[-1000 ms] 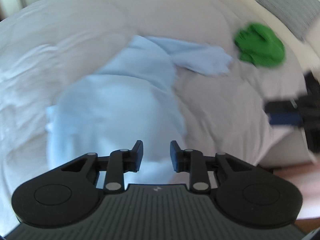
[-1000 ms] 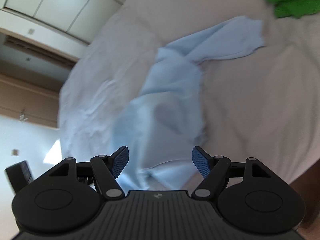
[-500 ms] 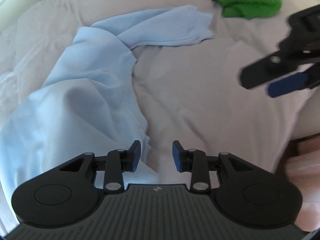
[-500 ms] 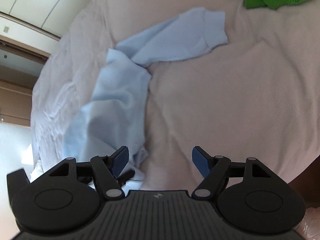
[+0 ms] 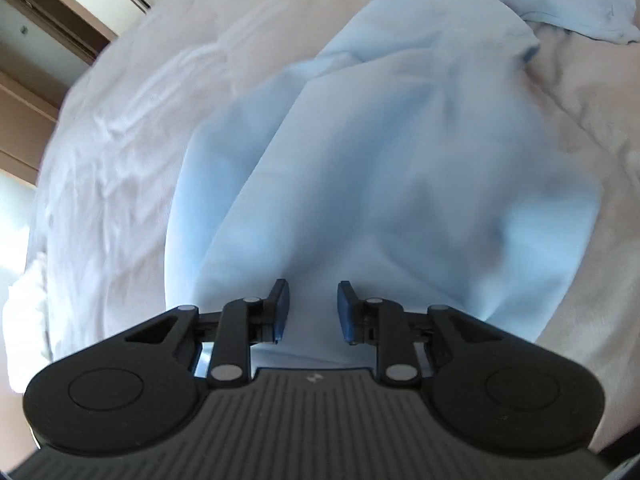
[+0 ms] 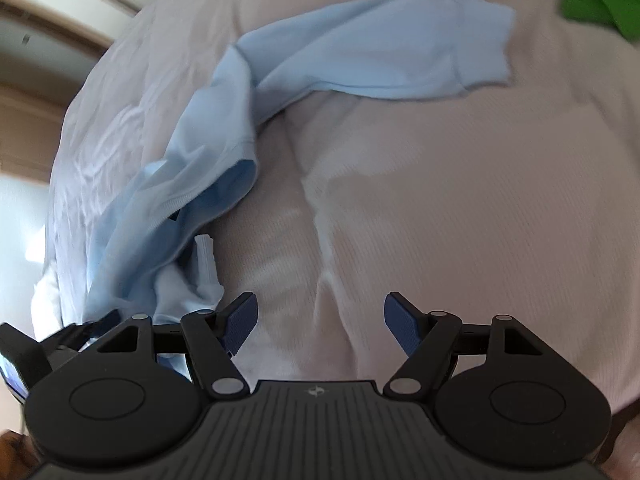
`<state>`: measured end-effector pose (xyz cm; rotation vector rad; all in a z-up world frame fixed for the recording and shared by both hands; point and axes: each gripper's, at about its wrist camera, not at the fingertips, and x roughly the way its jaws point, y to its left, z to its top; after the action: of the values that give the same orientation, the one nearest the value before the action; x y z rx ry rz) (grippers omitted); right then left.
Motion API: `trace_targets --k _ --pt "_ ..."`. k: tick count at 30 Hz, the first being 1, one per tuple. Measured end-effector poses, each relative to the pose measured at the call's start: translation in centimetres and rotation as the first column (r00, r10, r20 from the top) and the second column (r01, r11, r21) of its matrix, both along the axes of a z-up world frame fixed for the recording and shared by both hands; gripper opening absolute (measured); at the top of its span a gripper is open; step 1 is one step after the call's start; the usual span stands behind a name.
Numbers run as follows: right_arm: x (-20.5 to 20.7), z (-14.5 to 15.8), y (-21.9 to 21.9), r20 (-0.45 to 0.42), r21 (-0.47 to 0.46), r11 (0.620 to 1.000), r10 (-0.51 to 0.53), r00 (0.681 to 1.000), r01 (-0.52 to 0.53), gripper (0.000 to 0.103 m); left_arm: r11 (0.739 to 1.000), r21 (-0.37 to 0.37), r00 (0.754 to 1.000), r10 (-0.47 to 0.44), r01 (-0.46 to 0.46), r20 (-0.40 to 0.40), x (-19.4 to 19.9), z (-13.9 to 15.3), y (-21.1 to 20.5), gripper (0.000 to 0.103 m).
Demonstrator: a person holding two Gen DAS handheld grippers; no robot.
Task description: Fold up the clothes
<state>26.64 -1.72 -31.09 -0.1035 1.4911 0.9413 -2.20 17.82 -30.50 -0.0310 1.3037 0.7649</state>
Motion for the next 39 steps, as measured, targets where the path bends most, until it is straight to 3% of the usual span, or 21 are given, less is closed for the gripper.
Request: trace_targets --k 3,6,11,15,17,18,21,22,24,27,29,33,35,37,39 --pt "-0.3 -0.2 1.5 0.057 0.008 0.997 0.081 0.995 -0.081 0.073 0.996 -0.024 0.995 -0.09 0.091 0.043 -0.2 1.2 -1.9 0.031" --pt "-0.4 -0.4 3.0 0.137 -0.012 0.986 0.166 0.977 -0.166 0.073 0.979 -0.045 0.975 -0.193 0.199 0.111 0.2 2.8 -4.9 0.038" --pt "0.6 -0.7 4.3 0.185 -0.037 0.976 0.216 0.959 -0.213 0.074 0.936 -0.059 0.936 -0.343 0.348 0.076 1.3 1.6 -8.8 0.042" --pt "1.1 -1.2 4.9 0.192 -0.047 0.973 0.23 0.954 -0.225 0.074 0.954 -0.051 0.955 -0.293 0.294 0.038 3.0 -1.3 -8.5 0.042" --pt "1.2 -1.7 5.4 0.201 -0.049 0.969 0.247 0.948 -0.242 0.074 0.967 -0.045 0.968 -0.249 0.251 0.041 3.6 -1.7 -7.4 0.024" --pt "1.2 -1.9 5.7 0.209 -0.049 0.966 0.26 0.943 -0.255 0.075 0.974 -0.049 0.974 -0.217 0.22 0.057 3.2 -1.5 -6.6 0.006" --pt "0.9 -2.5 6.9 0.288 -0.07 0.939 0.343 0.894 -0.338 0.074 0.991 -0.042 0.987 -0.121 0.125 0.105 1.9 -0.3 -4.5 0.007" --pt "0.6 -2.5 7.3 0.343 -0.079 0.921 0.385 0.857 -0.382 0.074 0.995 -0.014 0.989 -0.096 0.098 0.11 1.5 0.3 -4.0 0.006" --pt "-0.4 -2.6 8.1 0.478 -0.119 0.861 0.486 0.731 -0.495 0.072 0.999 0.038 0.992 -0.015 0.01 0.124 0.2 1.6 -2.6 0.006" --pt "-2.2 -3.6 9.5 0.646 -0.235 0.734 0.608 0.463 -0.637 0.071 0.989 0.104 0.99 0.093 -0.104 0.105 -1.4 2.5 -0.3 0.006" --pt "-3.2 -4.7 10.3 0.714 -0.312 0.644 0.644 0.274 -0.699 0.069 0.987 0.11 0.991 0.11 -0.118 0.078 -1.7 2.0 0.7 0.006" --pt "-5.4 -7.6 11.4 0.781 -0.479 0.434 0.608 -0.144 -0.763 0.069 0.992 0.072 0.992 0.101 -0.107 0.077 -1.0 0.7 1.1 0.01" --pt "-5.8 -9.0 11.7 0.783 -0.538 0.376 0.554 -0.282 -0.754 0.068 0.994 0.063 0.993 0.087 -0.092 0.079 -0.7 0.2 0.6 0.012" --pt "-5.9 -9.8 12.2 0.785 -0.57 0.355 0.5 -0.365 -0.741 0.067 0.996 0.048 0.995 0.067 -0.071 0.068 -0.4 -0.7 0.2 0.027" --pt "-6.0 -10.4 12.8 0.776 -0.598 0.33 0.466 -0.424 -0.731 0.065 0.998 0.044 0.997 0.042 -0.045 0.062 -0.8 -1.4 -1.1 0.028"
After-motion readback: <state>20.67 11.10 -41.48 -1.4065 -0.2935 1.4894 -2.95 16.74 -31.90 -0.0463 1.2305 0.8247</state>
